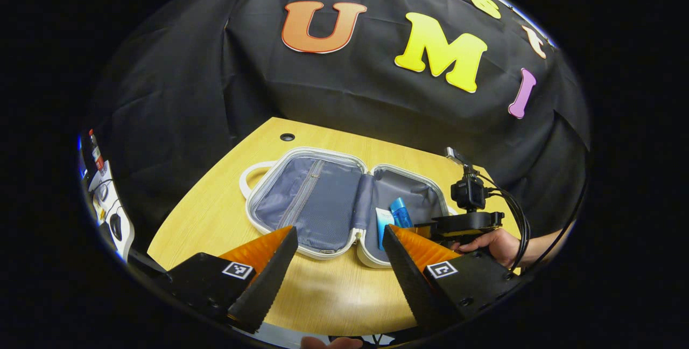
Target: First open the suitcase, pack the skin care products into it, and then close the suitcase.
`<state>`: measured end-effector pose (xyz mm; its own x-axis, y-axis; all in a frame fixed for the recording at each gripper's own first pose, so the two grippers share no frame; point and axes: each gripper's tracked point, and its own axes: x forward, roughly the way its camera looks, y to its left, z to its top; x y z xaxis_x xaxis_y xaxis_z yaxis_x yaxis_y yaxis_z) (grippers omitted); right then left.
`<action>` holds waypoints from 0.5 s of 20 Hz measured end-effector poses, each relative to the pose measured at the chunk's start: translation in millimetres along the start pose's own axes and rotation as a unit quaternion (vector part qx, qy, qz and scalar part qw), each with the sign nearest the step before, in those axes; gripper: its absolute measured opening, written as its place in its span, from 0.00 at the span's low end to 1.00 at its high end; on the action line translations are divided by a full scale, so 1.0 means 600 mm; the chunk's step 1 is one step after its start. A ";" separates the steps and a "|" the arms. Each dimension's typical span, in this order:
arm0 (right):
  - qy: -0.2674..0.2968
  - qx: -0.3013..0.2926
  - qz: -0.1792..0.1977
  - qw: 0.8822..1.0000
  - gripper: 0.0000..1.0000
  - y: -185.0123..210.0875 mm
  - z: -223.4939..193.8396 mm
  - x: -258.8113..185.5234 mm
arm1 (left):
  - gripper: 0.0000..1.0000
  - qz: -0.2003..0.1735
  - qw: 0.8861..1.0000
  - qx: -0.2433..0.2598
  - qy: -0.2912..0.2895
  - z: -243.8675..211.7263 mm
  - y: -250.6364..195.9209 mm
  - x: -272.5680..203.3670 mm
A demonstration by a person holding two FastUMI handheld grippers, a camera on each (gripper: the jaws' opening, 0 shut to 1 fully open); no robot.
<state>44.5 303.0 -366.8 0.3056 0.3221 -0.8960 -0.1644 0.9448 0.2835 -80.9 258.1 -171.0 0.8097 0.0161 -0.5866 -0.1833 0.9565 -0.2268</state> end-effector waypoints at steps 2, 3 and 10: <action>0.000 -0.009 -0.006 1.000 0.37 0.002 -0.002 -0.001 | 1.00 0.002 1.000 0.002 -0.003 0.006 0.005 0.001; 0.001 -0.012 -0.007 1.000 0.39 0.003 -0.005 -0.005 | 1.00 0.003 1.000 0.003 -0.005 0.006 0.013 0.004; -0.048 -0.062 -0.011 0.997 0.59 -0.004 0.000 -0.081 | 1.00 -0.025 0.999 0.006 -0.045 0.029 0.048 0.004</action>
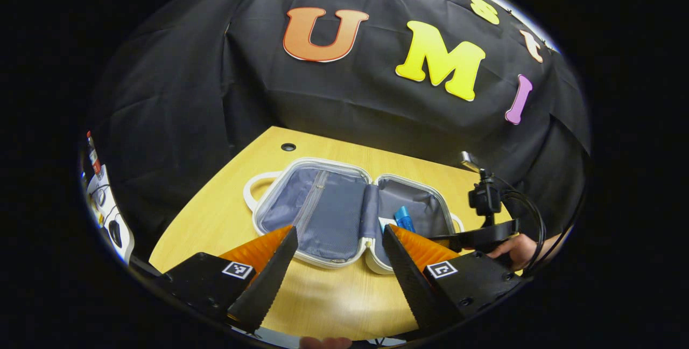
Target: First open the suitcase, pack the skin care products into it, and then close the suitcase.
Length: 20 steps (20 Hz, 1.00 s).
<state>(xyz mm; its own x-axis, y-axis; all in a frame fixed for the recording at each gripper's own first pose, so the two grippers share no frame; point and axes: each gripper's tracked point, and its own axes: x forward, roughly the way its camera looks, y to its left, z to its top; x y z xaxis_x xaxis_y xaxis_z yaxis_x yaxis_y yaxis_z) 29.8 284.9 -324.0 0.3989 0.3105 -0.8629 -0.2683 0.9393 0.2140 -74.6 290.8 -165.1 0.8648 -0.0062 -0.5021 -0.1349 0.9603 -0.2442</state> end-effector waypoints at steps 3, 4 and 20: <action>-0.051 -0.051 0.006 0.997 0.66 -0.001 0.027 -0.063 | 1.00 -0.026 0.998 -0.044 -0.032 0.031 0.055 0.005; -0.072 -0.072 0.016 0.995 0.67 0.001 0.040 -0.087 | 1.00 -0.019 0.997 -0.060 -0.035 0.034 0.090 0.013; -0.139 -0.115 0.003 0.984 0.75 -0.034 0.046 -0.225 | 0.92 -0.098 0.928 -0.352 0.073 -0.045 0.327 0.306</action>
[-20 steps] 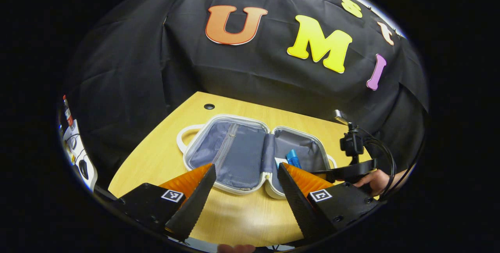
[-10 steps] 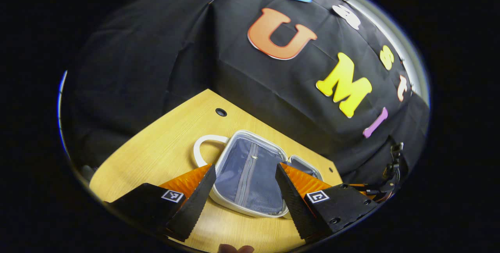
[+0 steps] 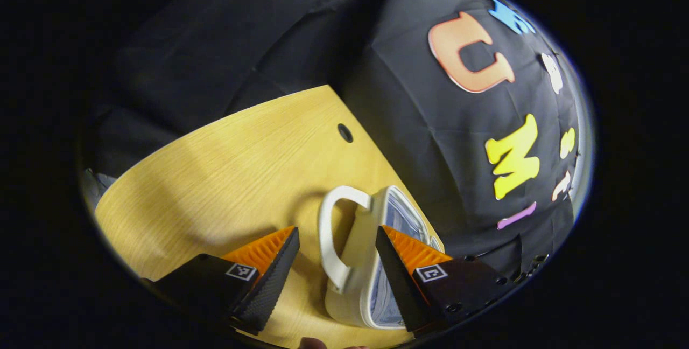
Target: First open the suitcase, pack the skin care products into it, and then close the suitcase.
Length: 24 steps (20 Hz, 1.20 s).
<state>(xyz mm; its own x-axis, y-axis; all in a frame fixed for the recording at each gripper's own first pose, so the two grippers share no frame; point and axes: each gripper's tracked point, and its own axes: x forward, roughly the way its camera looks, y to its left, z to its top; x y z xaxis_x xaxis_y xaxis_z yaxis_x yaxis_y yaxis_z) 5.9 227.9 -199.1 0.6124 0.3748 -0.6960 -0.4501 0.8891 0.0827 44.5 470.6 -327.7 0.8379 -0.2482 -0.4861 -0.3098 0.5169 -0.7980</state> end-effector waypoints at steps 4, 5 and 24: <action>0.004 -0.002 0.000 1.000 0.70 0.004 -0.009 0.003 | 0.72 -0.006 0.999 -0.050 0.008 0.002 0.000 0.023; 0.005 0.006 0.001 1.000 0.75 0.005 -0.012 0.001 | 0.62 -0.011 0.998 -0.057 0.005 0.007 -0.004 0.030; -0.098 0.068 -0.035 0.992 0.75 -0.089 -0.009 -0.130 | 0.06 -0.089 0.971 0.218 -0.052 -0.044 -0.477 -0.107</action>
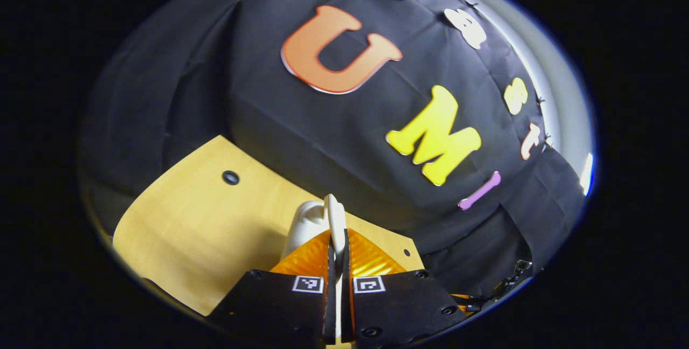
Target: First open the suitcase, pack the skin care products into it, and then close the suitcase.
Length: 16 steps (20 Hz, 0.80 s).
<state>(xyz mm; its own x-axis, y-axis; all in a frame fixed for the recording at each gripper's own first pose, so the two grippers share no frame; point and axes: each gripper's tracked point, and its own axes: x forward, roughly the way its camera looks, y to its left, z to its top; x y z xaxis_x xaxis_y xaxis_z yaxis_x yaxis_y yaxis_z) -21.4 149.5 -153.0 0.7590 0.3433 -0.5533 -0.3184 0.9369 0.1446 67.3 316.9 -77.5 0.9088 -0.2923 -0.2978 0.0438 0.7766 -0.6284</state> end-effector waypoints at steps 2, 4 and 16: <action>-0.007 0.011 -0.008 1.000 0.75 -0.026 0.000 -0.023 | 0.06 0.011 0.998 0.062 -0.001 -0.035 -0.060 0.009; -0.011 0.022 -0.021 0.999 0.75 -0.061 -0.004 -0.044 | 0.06 0.009 0.992 0.124 0.003 -0.068 -0.126 0.025; -0.018 0.098 -0.138 0.985 0.75 -0.274 -0.062 -0.175 | 0.06 -0.003 0.933 0.317 0.173 -0.441 -0.255 0.210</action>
<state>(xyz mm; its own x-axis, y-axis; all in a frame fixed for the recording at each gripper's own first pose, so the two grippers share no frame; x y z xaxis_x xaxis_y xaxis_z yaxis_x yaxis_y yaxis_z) -69.7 -43.1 -149.5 0.8217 0.0717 -0.5654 0.0168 0.9886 0.1498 65.6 13.6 -208.9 0.7244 -0.3750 -0.5785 0.3847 0.9162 -0.1122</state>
